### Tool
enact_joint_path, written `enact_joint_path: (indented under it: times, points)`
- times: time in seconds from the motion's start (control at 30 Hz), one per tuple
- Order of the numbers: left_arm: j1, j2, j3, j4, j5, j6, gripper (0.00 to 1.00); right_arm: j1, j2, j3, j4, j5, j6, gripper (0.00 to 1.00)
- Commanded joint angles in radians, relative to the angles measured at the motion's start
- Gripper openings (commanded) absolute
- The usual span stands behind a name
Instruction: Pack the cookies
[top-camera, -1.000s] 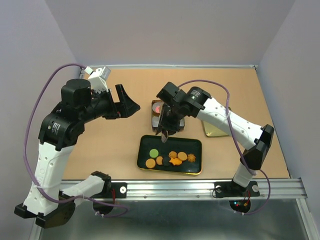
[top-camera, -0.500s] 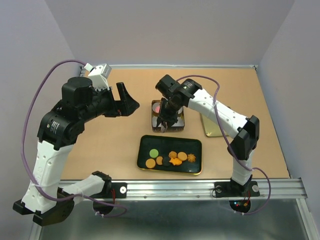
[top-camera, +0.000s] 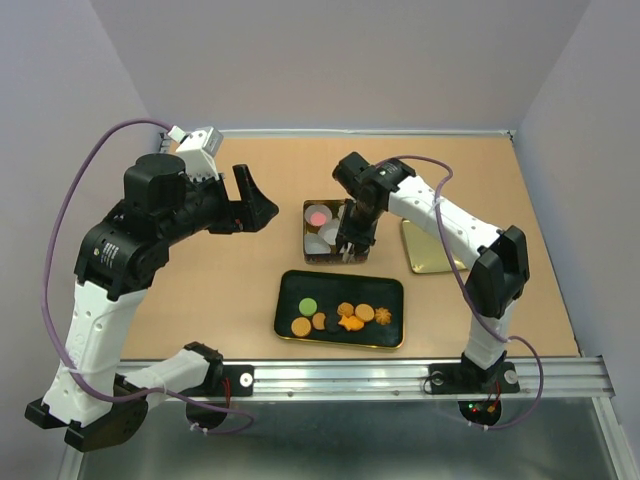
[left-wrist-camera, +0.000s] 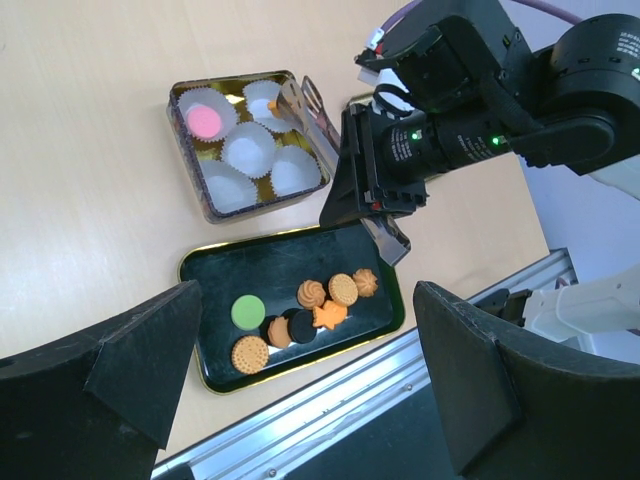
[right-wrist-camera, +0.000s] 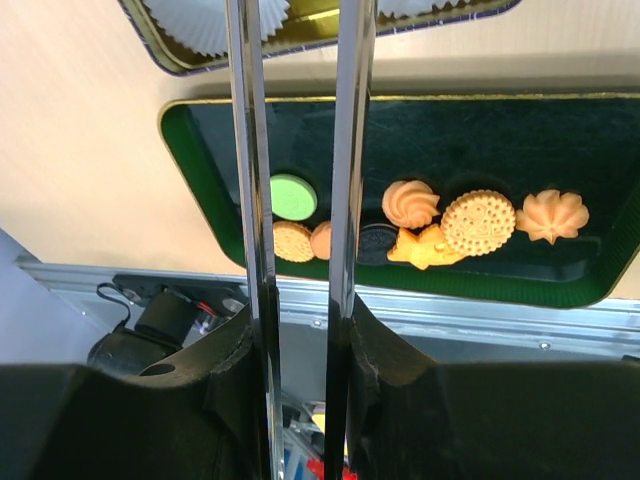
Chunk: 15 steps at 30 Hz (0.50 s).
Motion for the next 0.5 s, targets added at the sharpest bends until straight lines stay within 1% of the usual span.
enact_joint_path:
  times: [0.0,0.47]
  points:
    - [-0.005,-0.007,0.037,0.016,-0.011,0.012,0.99,-0.019,-0.057,-0.030,0.058,-0.014,-0.029,0.17]
    - [-0.005,-0.010,0.040,0.004,-0.031,0.012,0.99,-0.049,-0.002,-0.044,0.086,-0.043,-0.055,0.19]
